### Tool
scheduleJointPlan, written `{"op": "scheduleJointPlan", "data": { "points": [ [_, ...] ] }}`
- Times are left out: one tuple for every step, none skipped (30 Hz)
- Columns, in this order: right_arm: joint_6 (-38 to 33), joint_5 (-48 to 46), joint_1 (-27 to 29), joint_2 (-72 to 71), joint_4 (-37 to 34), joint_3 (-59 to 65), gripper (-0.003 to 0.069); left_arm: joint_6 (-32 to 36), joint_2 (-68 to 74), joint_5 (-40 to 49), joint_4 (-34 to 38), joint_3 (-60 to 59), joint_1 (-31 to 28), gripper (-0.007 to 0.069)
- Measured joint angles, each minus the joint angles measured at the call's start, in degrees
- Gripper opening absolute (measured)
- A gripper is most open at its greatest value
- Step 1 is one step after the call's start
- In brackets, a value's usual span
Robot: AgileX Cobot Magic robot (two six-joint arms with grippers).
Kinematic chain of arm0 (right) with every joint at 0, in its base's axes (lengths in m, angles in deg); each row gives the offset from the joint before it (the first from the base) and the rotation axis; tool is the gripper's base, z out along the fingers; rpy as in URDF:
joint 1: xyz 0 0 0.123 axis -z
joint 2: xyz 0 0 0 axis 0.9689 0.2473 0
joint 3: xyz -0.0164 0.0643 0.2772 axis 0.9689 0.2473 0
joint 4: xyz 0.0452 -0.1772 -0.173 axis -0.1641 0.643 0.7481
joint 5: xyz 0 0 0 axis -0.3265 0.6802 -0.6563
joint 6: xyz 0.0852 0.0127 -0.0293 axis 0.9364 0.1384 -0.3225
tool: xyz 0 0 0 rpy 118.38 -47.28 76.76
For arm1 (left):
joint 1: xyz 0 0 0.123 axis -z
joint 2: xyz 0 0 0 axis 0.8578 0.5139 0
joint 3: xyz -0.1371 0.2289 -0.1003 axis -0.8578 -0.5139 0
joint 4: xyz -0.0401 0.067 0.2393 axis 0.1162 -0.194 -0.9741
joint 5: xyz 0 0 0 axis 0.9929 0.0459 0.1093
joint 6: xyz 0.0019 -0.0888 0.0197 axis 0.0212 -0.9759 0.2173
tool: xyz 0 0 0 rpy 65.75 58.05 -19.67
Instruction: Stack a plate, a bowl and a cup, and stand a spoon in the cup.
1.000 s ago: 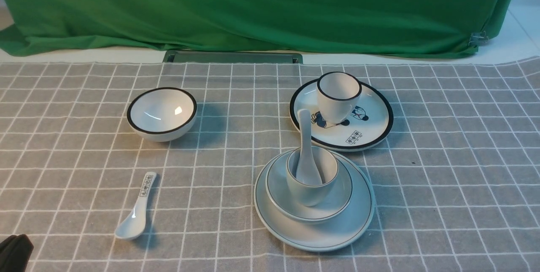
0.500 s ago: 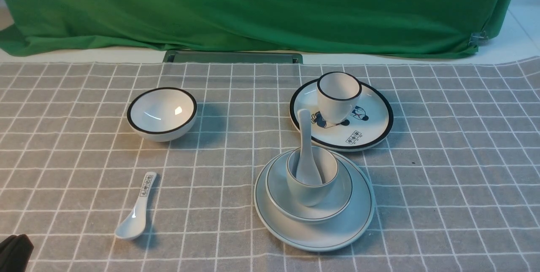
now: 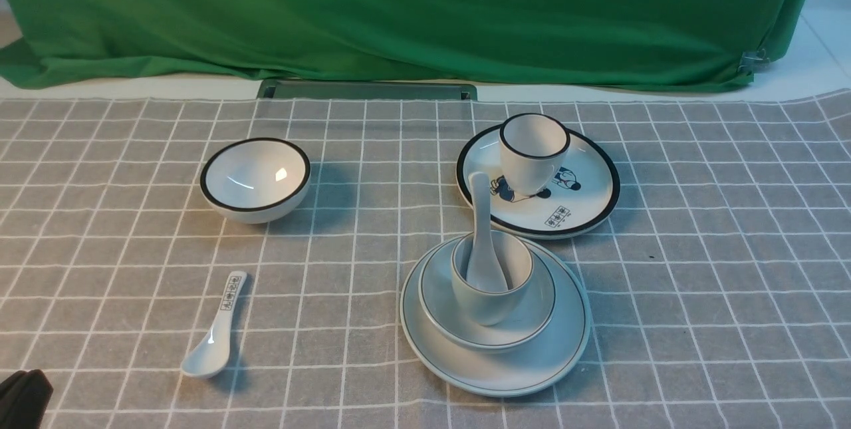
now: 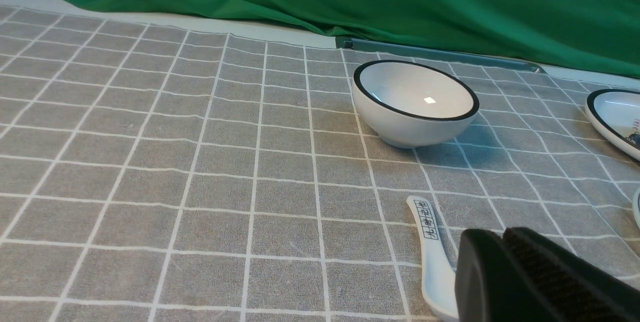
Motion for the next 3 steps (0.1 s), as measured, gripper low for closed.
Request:
{"op": "scheduleJointPlan", "data": {
  "points": [
    [0.0,0.0,0.0,0.0,0.0,0.0,0.0239,0.0,0.0,0.0,0.0,0.0,0.0,0.0017],
    [0.0,0.0,0.0,0.0,0.0,0.0,0.0239,0.0,0.0,0.0,0.0,0.0,0.0,0.0017],
    [0.0,0.0,0.0,0.0,0.0,0.0,0.0239,0.0,0.0,0.0,0.0,0.0,0.0,0.0017]
  ]
}}
